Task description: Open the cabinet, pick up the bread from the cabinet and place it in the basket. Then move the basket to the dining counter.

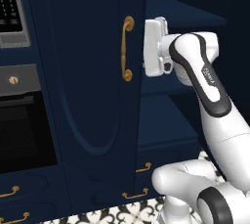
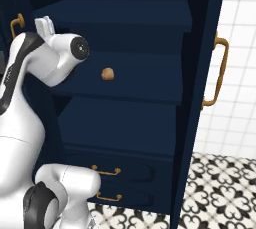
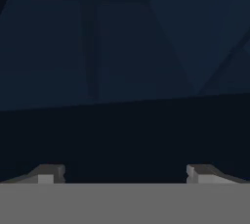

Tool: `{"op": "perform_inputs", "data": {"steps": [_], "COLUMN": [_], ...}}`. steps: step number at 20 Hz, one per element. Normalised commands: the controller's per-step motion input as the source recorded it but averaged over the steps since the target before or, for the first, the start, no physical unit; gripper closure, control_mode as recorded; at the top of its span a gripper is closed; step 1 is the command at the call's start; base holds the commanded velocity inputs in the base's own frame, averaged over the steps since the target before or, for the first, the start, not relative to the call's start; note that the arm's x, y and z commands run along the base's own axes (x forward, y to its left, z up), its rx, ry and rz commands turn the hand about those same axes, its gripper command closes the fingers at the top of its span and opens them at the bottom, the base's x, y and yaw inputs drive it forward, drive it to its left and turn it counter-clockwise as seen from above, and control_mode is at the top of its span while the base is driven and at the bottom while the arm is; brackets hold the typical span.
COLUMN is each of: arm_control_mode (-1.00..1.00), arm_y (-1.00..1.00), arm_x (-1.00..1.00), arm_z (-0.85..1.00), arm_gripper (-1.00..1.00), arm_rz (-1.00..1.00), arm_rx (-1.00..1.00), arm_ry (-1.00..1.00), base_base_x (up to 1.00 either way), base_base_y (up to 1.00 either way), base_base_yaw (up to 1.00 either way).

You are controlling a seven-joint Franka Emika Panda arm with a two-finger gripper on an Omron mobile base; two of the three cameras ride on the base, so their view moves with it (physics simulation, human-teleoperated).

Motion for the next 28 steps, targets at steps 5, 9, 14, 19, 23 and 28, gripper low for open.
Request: {"op": "perform_inputs", "data": {"steps": [5, 9, 14, 19, 23, 28], "arm_control_mode": [-1.0, -1.0, -1.0, -1.0, -1.0, -1.0], "arm_y": [0.71, 0.93, 1.0, 1.0, 1.0, 0.95], "arm_x": [-0.3, -0.99, -0.99, -0.24, 0.13, 0.44], "arm_z": [0.0, -0.02, -0.36, -0.31, 0.0, 0.0], "arm_gripper": [-1.0, -1.0, -1.0, -1.0, -1.0, -1.0], "arm_rz": [0.32, 0.38, 0.2, 0.01, 0.0, 0.0], "arm_rx": [0.0, 0.0, 0.0, 0.0, -0.01, -0.16], "arm_ry": [0.05, 0.01, -0.09, -0.17, -0.12, -0.01], "base_base_x": [0.0, 0.0, 0.0, 0.0, 0.0, 0.0], "base_base_y": [0.0, 0.0, 0.0, 0.0, 0.0, 0.0], "base_base_yaw": [0.0, 0.0, 0.0, 0.0, 0.0, 0.0]}}
